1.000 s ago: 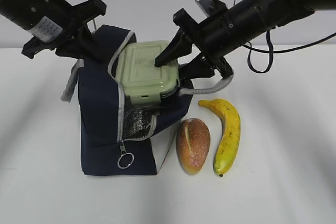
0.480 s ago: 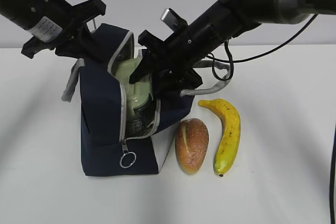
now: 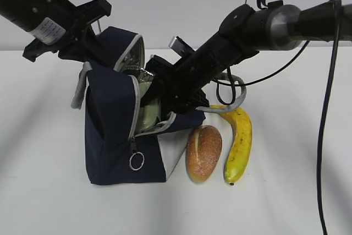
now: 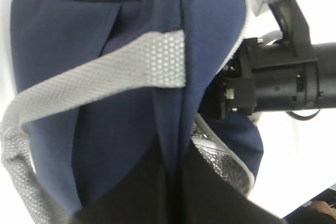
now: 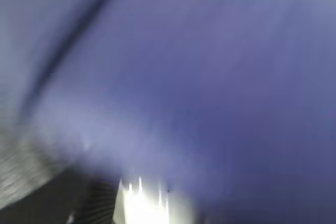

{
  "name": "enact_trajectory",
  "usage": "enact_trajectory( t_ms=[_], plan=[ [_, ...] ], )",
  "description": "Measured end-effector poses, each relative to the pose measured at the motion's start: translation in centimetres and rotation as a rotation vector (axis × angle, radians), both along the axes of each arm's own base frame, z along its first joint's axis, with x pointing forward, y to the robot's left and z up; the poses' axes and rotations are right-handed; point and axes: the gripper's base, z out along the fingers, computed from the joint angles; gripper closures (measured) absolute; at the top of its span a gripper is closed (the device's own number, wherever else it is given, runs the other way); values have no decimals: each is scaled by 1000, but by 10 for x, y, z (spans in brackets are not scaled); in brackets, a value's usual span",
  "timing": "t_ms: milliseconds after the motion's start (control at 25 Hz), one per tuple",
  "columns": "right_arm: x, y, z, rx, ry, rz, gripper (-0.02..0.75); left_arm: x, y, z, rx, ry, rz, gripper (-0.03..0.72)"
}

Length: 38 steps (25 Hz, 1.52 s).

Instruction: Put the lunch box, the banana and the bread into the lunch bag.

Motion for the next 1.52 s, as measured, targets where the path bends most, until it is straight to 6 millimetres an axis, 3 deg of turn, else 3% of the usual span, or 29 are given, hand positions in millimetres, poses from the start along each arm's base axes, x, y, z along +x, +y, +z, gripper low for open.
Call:
enact_trajectory(
  t_ms=[280, 520, 720, 1240, 1400, 1520],
  plan=[
    [2, 2, -7, 8, 15, -4, 371, 0, 0, 0, 0, 0, -1, 691],
    [0, 2, -8, 14, 28, 19, 295, 0, 0, 0, 0, 0, -1, 691],
    [-3, 4, 2, 28, 16, 90, 277, 0, 0, 0, 1, -1, -1, 691],
    [-35, -19, 136, -82, -310, 217, 279, -1, 1, -1, 18, 2, -11, 691],
    [-50, -41, 165, -268, -350, 167, 279, -1, 2, -1, 26, 1, -14, 691],
    [-57, -61, 167, -457, -346, 100, 279, -1, 2, -2, 41, 0, -18, 691]
  ],
)
